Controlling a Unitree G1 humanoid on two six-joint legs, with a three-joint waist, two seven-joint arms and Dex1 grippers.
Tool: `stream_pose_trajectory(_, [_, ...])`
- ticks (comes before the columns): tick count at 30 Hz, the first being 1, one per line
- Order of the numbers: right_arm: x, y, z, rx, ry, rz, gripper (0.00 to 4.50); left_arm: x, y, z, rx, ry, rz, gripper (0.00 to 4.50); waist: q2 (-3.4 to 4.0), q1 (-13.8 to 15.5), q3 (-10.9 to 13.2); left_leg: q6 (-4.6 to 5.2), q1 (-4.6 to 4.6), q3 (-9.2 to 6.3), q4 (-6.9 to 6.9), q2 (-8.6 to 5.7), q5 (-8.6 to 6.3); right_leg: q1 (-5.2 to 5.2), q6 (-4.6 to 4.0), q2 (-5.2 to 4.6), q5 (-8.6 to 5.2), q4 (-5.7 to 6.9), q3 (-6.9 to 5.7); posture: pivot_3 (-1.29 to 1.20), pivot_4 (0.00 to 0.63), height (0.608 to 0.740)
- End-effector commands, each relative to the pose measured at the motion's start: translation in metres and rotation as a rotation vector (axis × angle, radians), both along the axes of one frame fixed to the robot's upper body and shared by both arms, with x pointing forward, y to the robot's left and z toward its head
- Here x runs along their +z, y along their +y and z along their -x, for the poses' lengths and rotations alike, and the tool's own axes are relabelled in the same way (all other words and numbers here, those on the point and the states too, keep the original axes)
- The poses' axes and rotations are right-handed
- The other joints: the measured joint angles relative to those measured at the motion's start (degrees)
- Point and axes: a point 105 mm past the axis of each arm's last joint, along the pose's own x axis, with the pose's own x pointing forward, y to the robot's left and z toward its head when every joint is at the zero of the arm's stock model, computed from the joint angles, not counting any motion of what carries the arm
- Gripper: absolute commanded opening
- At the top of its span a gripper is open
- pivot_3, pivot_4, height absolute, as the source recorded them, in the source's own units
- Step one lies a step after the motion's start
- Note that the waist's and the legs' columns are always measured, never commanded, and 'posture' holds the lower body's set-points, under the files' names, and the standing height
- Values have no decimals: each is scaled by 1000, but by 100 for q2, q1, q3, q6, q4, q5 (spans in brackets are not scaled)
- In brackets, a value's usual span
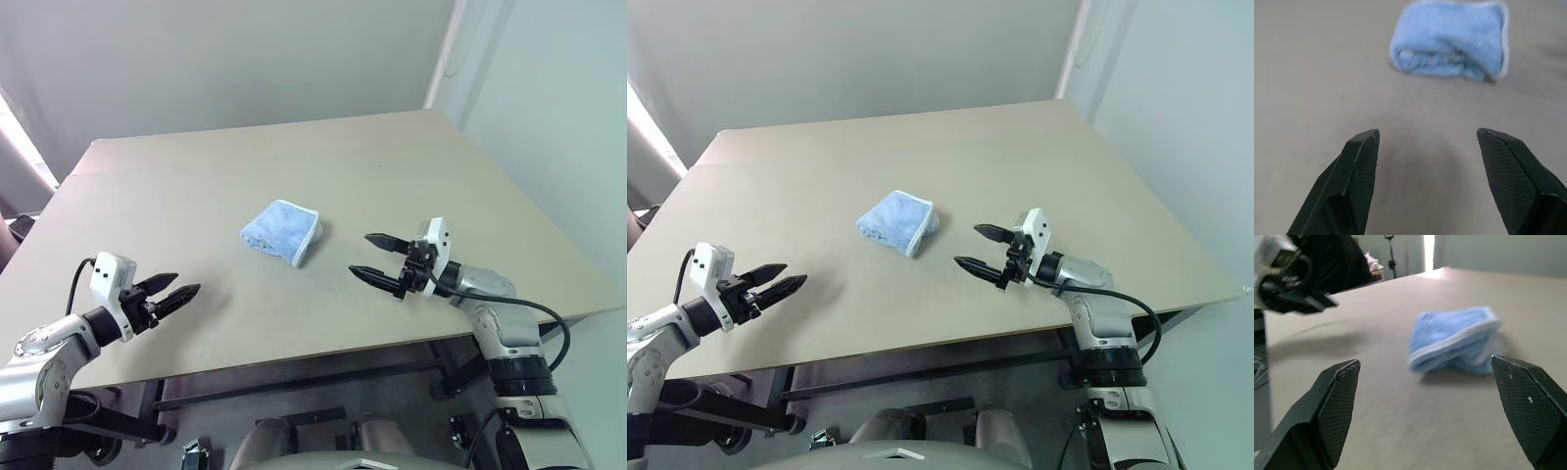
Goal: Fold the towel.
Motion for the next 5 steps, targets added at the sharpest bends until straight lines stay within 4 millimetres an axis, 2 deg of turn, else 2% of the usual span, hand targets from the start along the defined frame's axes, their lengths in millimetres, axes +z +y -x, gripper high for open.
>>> stream_pose_trajectory(1, [12,-2,-6,-1,-45,0,4464,1,3,3,-2,-28,-41,3360,-1,19,-1,1,-2,0,-2,0,0,-2,0,-1,0,-5,0,0,0,740])
stream_pose_trajectory(5, [11,4,-13,2,-46,5,4464,-1,9,6,18,-10,-45,3360,-1,62,0,9,-19,1,-6,-2,5,-22,0,-1,1,-7,1,0,0,740])
